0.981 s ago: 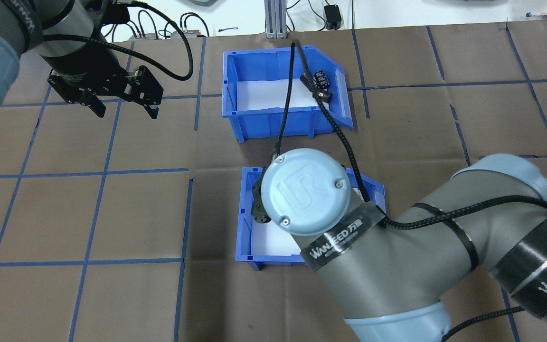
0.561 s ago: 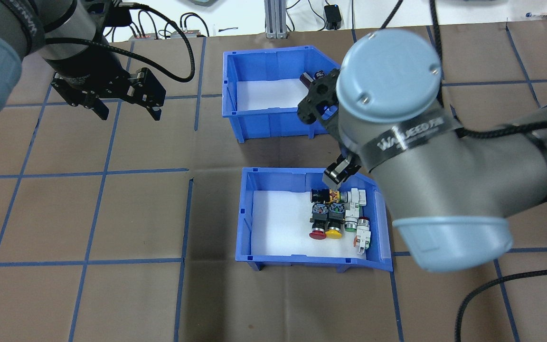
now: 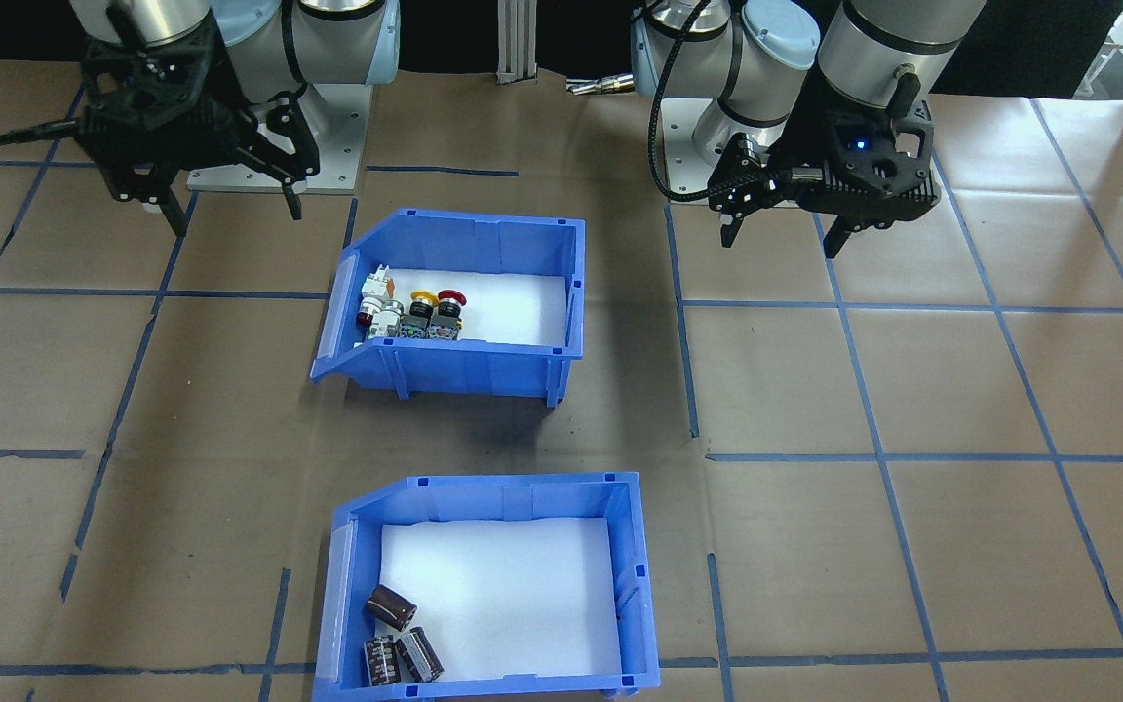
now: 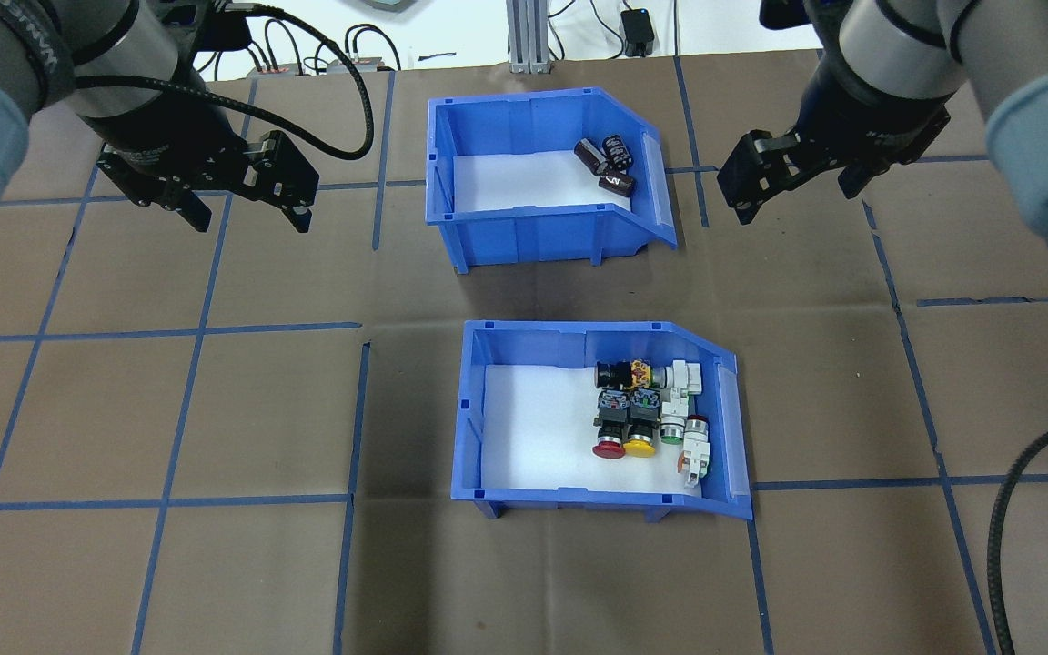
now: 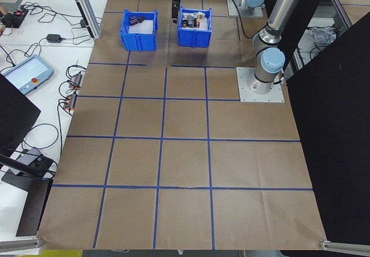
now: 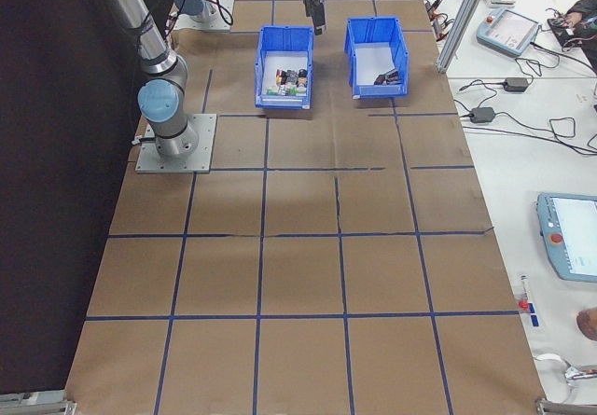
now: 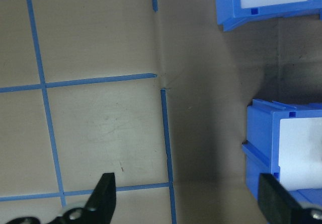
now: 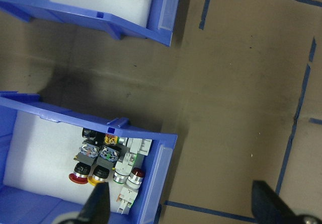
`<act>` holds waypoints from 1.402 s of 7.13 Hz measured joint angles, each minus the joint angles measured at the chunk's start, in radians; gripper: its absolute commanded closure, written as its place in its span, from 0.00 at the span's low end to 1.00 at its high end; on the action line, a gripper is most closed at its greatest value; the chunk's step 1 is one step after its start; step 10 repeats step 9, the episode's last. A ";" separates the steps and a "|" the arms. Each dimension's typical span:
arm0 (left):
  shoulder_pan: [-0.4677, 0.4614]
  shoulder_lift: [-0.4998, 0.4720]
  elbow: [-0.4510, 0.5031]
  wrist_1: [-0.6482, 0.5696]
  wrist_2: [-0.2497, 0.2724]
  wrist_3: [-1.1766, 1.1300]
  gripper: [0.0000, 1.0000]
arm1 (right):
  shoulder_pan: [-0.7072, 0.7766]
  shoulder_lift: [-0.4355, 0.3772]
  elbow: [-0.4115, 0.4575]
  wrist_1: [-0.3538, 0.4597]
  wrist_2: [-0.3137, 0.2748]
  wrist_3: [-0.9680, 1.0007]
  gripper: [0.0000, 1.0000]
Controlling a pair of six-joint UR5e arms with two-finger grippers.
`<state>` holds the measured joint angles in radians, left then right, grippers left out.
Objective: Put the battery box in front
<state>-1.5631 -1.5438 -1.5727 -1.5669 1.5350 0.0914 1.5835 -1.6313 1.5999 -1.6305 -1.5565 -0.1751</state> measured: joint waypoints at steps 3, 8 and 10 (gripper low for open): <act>0.006 0.000 -0.001 -0.001 0.001 0.001 0.00 | -0.027 0.089 -0.028 0.023 -0.041 0.228 0.00; 0.011 -0.005 0.001 0.005 0.004 0.047 0.00 | -0.021 0.103 -0.028 0.039 -0.036 0.267 0.00; 0.011 -0.010 0.003 0.006 0.012 0.048 0.00 | -0.021 0.103 -0.029 0.039 -0.036 0.266 0.00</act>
